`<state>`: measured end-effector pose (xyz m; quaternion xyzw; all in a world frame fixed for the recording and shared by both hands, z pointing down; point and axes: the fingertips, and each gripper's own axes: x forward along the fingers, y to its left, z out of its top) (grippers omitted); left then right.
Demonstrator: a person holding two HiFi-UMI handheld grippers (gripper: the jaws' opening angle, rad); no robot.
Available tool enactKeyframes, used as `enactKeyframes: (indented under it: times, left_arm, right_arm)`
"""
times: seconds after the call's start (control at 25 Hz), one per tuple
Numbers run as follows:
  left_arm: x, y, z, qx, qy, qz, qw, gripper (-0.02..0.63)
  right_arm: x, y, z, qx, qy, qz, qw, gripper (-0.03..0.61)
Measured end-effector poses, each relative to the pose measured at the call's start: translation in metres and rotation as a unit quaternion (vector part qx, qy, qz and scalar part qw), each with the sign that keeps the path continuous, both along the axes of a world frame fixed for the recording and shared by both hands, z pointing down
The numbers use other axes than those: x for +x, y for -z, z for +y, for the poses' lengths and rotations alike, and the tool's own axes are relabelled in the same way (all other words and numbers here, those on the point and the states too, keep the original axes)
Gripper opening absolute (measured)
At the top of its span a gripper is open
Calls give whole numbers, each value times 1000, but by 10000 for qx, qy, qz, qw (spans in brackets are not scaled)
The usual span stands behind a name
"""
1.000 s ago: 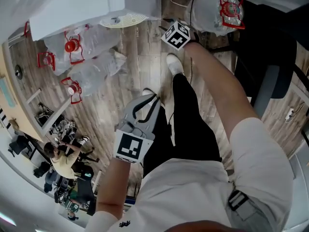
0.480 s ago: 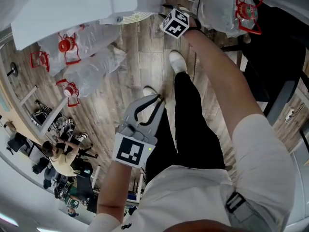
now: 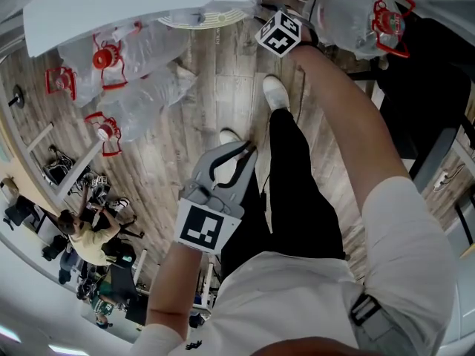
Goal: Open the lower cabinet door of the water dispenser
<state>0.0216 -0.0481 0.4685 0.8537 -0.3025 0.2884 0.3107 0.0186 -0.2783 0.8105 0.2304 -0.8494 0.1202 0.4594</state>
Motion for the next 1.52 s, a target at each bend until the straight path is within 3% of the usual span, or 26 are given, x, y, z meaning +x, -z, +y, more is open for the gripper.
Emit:
enactKeyframes:
  times: [1.52]
  left_arm:
    - [-90,12,72,366,603,237,9972,60]
  right_arm:
    - [-34,-12,117,-436,-667,367,9961,153]
